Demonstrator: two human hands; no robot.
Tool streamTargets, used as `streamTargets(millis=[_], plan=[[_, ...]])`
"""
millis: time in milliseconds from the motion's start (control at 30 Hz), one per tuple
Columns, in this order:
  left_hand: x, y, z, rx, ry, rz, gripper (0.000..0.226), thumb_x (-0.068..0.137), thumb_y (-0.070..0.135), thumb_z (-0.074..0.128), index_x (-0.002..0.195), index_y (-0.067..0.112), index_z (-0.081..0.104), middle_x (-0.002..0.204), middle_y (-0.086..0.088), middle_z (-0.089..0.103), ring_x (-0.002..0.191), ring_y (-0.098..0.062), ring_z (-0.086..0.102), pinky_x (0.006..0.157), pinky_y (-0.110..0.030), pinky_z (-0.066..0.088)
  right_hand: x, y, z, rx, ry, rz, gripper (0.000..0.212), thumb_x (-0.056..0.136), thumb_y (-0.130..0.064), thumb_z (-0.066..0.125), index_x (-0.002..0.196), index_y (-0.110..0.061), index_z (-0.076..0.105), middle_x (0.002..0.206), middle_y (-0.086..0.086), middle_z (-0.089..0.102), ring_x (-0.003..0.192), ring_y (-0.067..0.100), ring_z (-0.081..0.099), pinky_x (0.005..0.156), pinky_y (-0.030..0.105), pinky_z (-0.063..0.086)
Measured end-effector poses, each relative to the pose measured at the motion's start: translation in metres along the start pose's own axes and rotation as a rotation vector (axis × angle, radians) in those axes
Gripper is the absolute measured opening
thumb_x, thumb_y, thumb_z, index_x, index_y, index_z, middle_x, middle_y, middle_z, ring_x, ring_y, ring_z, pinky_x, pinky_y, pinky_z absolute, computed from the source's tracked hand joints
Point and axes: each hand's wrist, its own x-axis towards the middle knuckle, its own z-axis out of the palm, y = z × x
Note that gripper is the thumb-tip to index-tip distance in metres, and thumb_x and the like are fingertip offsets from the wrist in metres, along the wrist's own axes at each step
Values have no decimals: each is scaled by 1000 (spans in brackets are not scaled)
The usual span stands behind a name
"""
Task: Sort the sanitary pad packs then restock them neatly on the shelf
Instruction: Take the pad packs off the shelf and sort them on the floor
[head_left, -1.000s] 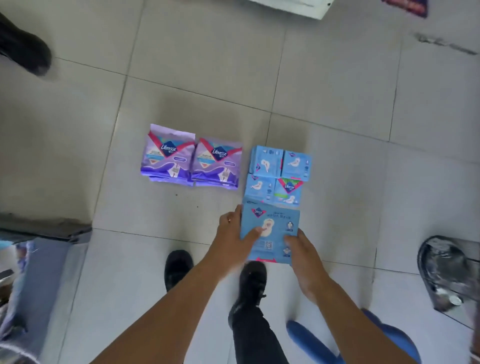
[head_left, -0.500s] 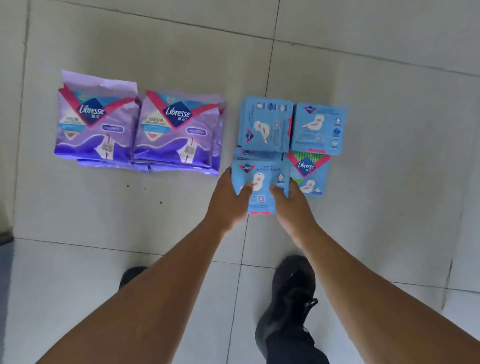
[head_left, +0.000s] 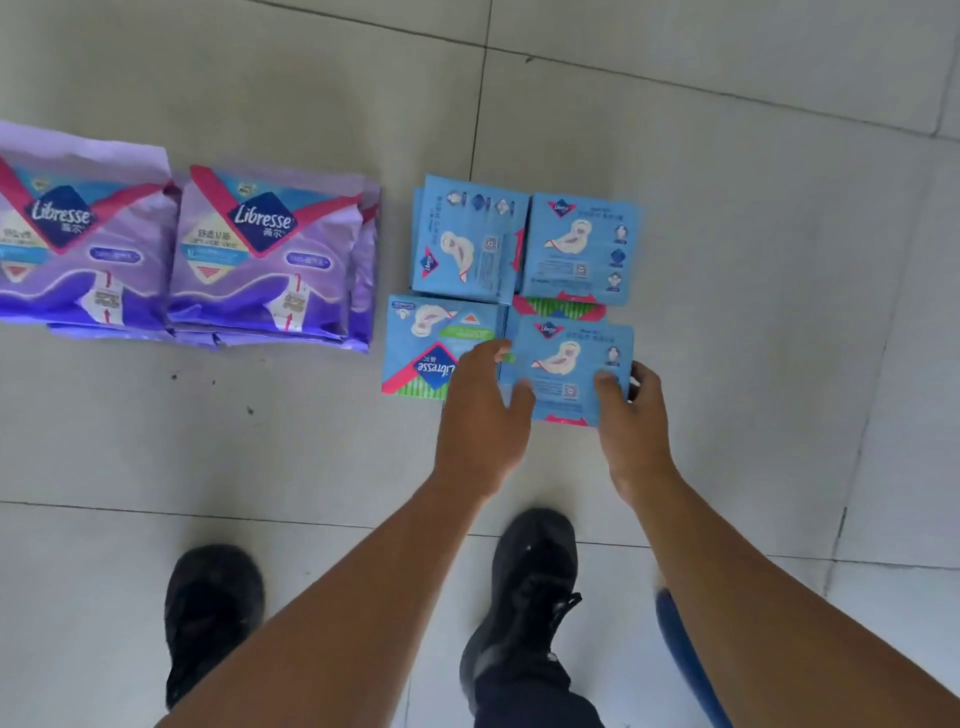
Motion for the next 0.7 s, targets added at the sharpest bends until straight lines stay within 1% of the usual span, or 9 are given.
streamTargets(millis=[67, 133, 200, 233, 333, 400, 533, 600, 700], plan=[[14, -11, -8, 135, 231, 37, 44, 86, 13, 58, 129, 4, 49, 126, -13, 52, 120, -30, 47, 104, -33, 33, 15, 5, -2, -52, -10, 10, 29, 99, -26, 53, 125, -19, 43, 116, 2, 61, 92, 9, 66, 70, 24, 55], [22, -25, -26, 262, 343, -73, 53, 88, 14, 61, 136, 2, 42, 132, -18, 47, 123, -35, 42, 102, -31, 27, 23, 9, 2, -106, -28, -1, 33, 100, -29, 52, 131, -20, 43, 119, 1, 59, 95, 14, 66, 75, 27, 57], [26, -38, -37, 285, 258, -237, 62, 91, 21, 63, 143, 3, 34, 138, -19, 44, 128, -34, 40, 103, -35, 30, 26, 11, 7, -169, -17, -31, 36, 100, -32, 51, 133, -19, 44, 119, 3, 55, 99, 18, 65, 72, 25, 57], [28, -44, -39, 264, 193, -280, 61, 91, 23, 64, 141, 4, 36, 135, -19, 48, 125, -34, 45, 101, -38, 35, 27, 11, 9, -208, -4, -51, 36, 100, -34, 51, 133, -18, 46, 118, 5, 54, 99, 18, 64, 69, 22, 56], [31, -46, -36, 227, 141, -293, 52, 86, 18, 67, 130, 4, 44, 120, -19, 58, 108, -35, 58, 89, -41, 48, 30, 10, 14, -298, 12, -102, 38, 99, -40, 49, 129, -16, 50, 116, 8, 57, 96, 17, 63, 59, 13, 47], [35, -42, -35, 225, 160, -317, 51, 85, 16, 67, 130, 4, 44, 120, -19, 58, 106, -35, 59, 90, -44, 49, 31, 8, 15, -337, 27, -97, 39, 99, -42, 48, 127, -15, 50, 115, 8, 59, 92, 16, 61, 54, 10, 42], [41, -43, -39, 219, 123, -326, 54, 87, 14, 66, 134, 6, 41, 122, -19, 58, 109, -34, 59, 89, -40, 48, 30, 2, 14, -415, 42, -81, 39, 100, -41, 48, 123, -11, 48, 116, 11, 62, 88, 17, 61, 50, 11, 40], [39, -39, -45, 238, 90, -350, 60, 90, 16, 64, 142, 6, 34, 132, -19, 51, 120, -34, 53, 96, -39, 43, 24, -4, 11, -466, 30, -72, 44, 100, -41, 47, 130, -9, 45, 122, 13, 60, 98, 23, 63, 53, 13, 41], [27, -30, -61, 325, 116, -284, 58, 93, 20, 60, 143, 6, 35, 139, -18, 47, 126, -33, 48, 100, -38, 39, 2, -16, 6, -624, 99, -113, 49, 100, -39, 46, 138, -8, 42, 132, 15, 53, 118, 29, 54, 75, 26, 42]])
